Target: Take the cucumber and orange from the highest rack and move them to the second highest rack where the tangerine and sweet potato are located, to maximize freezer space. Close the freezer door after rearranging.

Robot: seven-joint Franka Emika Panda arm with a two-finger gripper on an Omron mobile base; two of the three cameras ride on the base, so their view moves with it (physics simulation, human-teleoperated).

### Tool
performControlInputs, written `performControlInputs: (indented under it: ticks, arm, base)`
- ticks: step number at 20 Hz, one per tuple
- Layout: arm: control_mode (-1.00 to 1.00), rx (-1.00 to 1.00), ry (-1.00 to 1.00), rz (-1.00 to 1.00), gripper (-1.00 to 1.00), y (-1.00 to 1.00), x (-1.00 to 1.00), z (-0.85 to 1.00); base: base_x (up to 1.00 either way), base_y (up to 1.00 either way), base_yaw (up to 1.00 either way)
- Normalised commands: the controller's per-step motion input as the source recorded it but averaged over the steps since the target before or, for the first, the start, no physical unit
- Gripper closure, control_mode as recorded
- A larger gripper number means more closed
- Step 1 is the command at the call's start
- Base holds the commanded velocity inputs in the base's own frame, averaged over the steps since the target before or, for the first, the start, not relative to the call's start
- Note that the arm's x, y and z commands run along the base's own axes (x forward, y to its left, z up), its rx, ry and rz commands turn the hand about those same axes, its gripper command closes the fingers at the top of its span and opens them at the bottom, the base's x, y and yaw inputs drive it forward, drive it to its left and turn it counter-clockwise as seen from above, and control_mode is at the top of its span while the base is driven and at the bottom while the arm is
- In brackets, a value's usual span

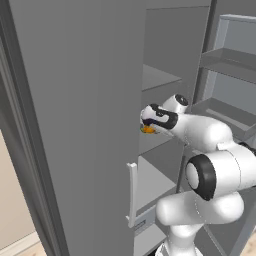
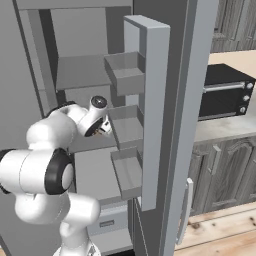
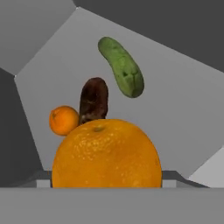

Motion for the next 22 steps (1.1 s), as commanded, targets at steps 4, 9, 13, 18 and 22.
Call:
performControlInputs:
  ticks: [4,9,13,18,22]
  arm:
    - [-1.0,0.0,0.09,0.0,1.0,0.0,0.65,-0.28]
    - [-1.0,0.0,0.05,0.0,1.0,0.0,0.57,-0.33]
    - [-1.0,0.03,0.0,0.0,1.0,0.0,0.45,-0.36]
    - [-1.0,0.0,0.01,0.0,1.0,0.02,0.42,-0.38]
    - [-1.0,0.0,0.05,0.0,1.0,0.12,0.42,-0.36]
  base:
    - [0.0,0.0,0.0]
    - [0.0,0.0,0.0]
    - [0.0,0.0,0.0]
    - [0.0,0.0,0.0]
    - [0.0,0.0,0.0]
